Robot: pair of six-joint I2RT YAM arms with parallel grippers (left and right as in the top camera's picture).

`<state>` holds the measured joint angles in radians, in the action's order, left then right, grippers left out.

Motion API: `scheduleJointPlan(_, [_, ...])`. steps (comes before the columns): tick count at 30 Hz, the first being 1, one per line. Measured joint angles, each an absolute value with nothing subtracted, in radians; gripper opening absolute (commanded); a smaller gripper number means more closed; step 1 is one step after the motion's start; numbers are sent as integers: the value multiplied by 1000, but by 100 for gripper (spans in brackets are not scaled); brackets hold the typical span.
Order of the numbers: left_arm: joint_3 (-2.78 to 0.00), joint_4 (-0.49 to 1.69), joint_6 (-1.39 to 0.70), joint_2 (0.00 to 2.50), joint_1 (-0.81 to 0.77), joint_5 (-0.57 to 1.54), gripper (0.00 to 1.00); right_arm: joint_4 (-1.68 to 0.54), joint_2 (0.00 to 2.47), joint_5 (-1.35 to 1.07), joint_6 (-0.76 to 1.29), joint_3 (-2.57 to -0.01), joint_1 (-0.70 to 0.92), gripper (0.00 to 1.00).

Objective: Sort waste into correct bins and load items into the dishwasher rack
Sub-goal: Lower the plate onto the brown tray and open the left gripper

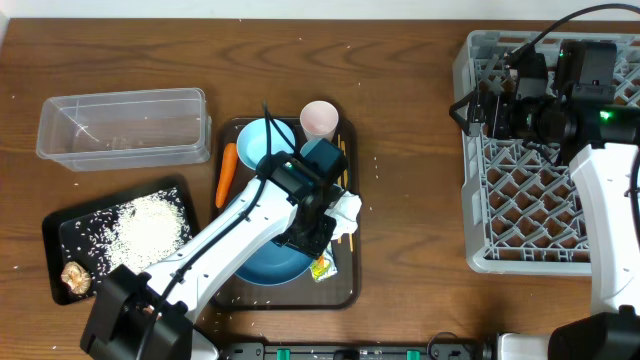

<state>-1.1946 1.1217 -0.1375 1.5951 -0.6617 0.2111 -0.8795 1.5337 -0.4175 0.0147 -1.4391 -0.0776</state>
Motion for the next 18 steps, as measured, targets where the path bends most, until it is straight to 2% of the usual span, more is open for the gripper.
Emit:
scheduleJointPlan(2, [-1195,1119,-138,1595,-662,211,69,-879,1534,-418,15,-1439,-78,99])
scheduleJointPlan(13, [-1194,902,-144,1595,-662,203,96,-879,1534,-417,15,-1439,-78,99])
scheduleJointPlan(15, [-1194,854,-142,1595,-662,199,100,-879,1534,-417,15,-1439,-78,99])
scheduleJointPlan(18, [-1195,831,-128,1595,-661,173,98,-879,1534,-417,15,-1439,-78,99])
